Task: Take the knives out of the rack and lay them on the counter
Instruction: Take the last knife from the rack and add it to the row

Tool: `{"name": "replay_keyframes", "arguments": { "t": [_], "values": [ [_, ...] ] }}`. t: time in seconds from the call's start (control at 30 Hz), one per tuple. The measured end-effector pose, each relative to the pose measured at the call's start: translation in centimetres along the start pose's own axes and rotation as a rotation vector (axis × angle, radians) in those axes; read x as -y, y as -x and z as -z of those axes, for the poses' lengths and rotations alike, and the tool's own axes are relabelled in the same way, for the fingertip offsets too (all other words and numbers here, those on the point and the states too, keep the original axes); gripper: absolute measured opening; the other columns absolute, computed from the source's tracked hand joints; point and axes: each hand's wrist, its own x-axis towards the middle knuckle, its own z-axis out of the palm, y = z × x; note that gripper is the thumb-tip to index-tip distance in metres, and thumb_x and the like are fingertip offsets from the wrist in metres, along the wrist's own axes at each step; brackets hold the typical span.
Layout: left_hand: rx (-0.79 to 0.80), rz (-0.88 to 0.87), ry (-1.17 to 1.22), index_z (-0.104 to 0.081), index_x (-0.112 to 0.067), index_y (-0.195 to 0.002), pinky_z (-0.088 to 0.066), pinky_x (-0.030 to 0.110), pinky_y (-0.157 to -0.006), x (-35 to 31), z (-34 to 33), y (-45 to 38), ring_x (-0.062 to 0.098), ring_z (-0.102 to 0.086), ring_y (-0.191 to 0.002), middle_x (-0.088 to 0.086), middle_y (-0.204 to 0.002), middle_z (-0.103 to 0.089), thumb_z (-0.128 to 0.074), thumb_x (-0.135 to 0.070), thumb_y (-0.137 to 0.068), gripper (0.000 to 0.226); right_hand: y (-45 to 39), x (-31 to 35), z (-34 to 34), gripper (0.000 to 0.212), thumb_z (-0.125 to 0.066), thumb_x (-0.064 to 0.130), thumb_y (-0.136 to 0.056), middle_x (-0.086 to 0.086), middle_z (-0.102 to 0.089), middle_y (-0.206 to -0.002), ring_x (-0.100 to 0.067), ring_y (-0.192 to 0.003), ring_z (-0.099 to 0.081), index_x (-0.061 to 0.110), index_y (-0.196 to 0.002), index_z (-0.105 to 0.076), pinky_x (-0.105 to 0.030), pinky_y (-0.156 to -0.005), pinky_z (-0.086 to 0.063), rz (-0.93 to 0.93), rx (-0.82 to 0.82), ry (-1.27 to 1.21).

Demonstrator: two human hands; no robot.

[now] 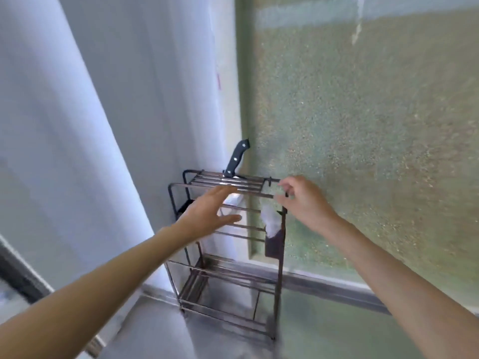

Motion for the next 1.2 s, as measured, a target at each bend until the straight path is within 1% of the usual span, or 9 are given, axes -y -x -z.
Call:
{"name": "replay_keyframes", "arguments": {
  "t": [0.17,0.3,0.47,0.7,0.83,0.93,1.0,1.1,1.2],
  "values": [
    [0.025,0.104,-0.104,-0.024,-0.024,-0.143,-0.029,0.04,-0.115,7.1,2.0,-0.7,0.021,-0.03,-0.139,0.001,-0.155,-0.027,-0.06,-0.045,-0.082,0.074,-6.1,4.6,-3.7,0.047,-0.065,0.029,-0.083,-0.007,-0.056,-0.104,-0.022,-0.093,-0.055,0.007,-0.121,-0.047,-0.028,-0.074,-0.043,-0.019,-0.015,-0.081],
    [0.044,0.02,-0.215,-0.016,-0.027,-0.146,-0.014,0.042,-0.121,9.7,1.5,-2.0,0.017,-0.017,-0.144,-0.003,-0.158,-0.016,-0.053,-0.051,-0.083,0.076,-9.5,6.1,-6.1,0.04,-0.068,0.034,-0.077,-0.007,-0.062,-0.09,-0.023,-0.081,-0.061,0.005,-0.1,-0.053,-0.034,-0.066,-0.049,-0.171,-0.076,-0.304],
    [-0.023,-0.059,-0.198,-0.014,-0.027,-0.146,-0.008,0.038,-0.119,11.0,0.5,-2.1,0.015,-0.014,-0.145,-0.005,-0.158,-0.014,-0.052,-0.047,-0.086,0.074,-10.9,6.6,-7.4,0.035,-0.065,0.029,-0.082,-0.01,-0.061,-0.07,-0.008,-0.039,-0.058,0.004,-0.099,-0.047,-0.02,-0.035,-0.048,-0.273,-0.189,-0.494],
    [-0.076,-0.131,-0.175,-0.018,-0.026,-0.145,-0.012,0.041,-0.119,11.9,0.3,-2.2,0.018,-0.022,-0.143,-0.004,-0.156,-0.022,-0.056,-0.043,-0.085,0.073,-10.6,8.5,-6.8,0.017,-0.062,0.018,-0.083,-0.002,-0.057,-0.073,-0.02,-0.049,-0.063,0.011,-0.09,-0.048,-0.02,-0.041,-0.054,-0.333,-0.291,-0.51],
    [-0.044,-0.105,-0.195,-0.013,-0.027,-0.146,-0.008,0.039,-0.119,11.7,0.3,-2.2,0.016,-0.016,-0.145,-0.005,-0.158,-0.016,-0.05,-0.047,-0.087,0.072,-9.9,10.0,-5.0,0.022,-0.06,0.02,-0.085,-0.017,-0.067,-0.075,-0.019,-0.051,-0.065,-0.002,-0.083,-0.059,-0.021,-0.048,-0.056,-0.3,-0.355,-0.467],
    [0.005,-0.087,-0.209,-0.014,-0.027,-0.146,-0.008,0.039,-0.119,11.4,0.8,-2.0,0.016,-0.014,-0.145,-0.006,-0.158,-0.017,-0.031,-0.067,-0.082,0.078,-9.3,10.9,-3.3,0.022,-0.061,0.023,-0.084,-0.019,-0.071,-0.08,-0.023,-0.058,-0.07,0.001,-0.082,-0.062,-0.038,-0.064,-0.062,-0.288,-0.418,-0.501],
    [0.007,-0.048,-0.185,-0.02,-0.026,-0.145,-0.007,0.042,-0.119,10.8,1.3,-1.9,0.017,-0.011,-0.145,-0.005,-0.156,-0.021,-0.012,-0.076,-0.076,0.086,-8.5,11.3,-2.0,0.02,-0.062,0.024,-0.083,-0.017,-0.071,-0.077,-0.024,-0.062,-0.071,0.005,-0.079,-0.063,-0.043,-0.07,-0.061,-0.271,-0.46,-0.528],
    [-0.077,0.007,-0.094,-0.04,-0.023,-0.137,-0.007,0.045,-0.119,8.6,2.0,-2.0,0.022,-0.012,-0.145,-0.002,-0.151,-0.036,-0.021,-0.053,-0.093,0.056,-6.8,11.7,-0.1,0.023,-0.063,0.024,-0.082,-0.019,-0.071,-0.075,-0.025,-0.061,-0.071,0.001,-0.082,-0.064,-0.043,-0.072,-0.061,-0.239,-0.518,-0.566],
    [-0.203,0.013,0.056,-0.06,-0.018,-0.115,-0.025,0.043,-0.109,5.2,2.6,-2.0,0.028,-0.041,-0.129,0.008,-0.124,-0.063,-0.027,-0.045,-0.096,0.047,-4.6,11.8,2.2,0.023,-0.065,0.022,-0.082,-0.02,-0.069,-0.077,-0.023,-0.056,-0.067,-0.001,-0.083,-0.062,-0.039,-0.068,-0.06,-0.2,-0.574,-0.638]
  ]
}}
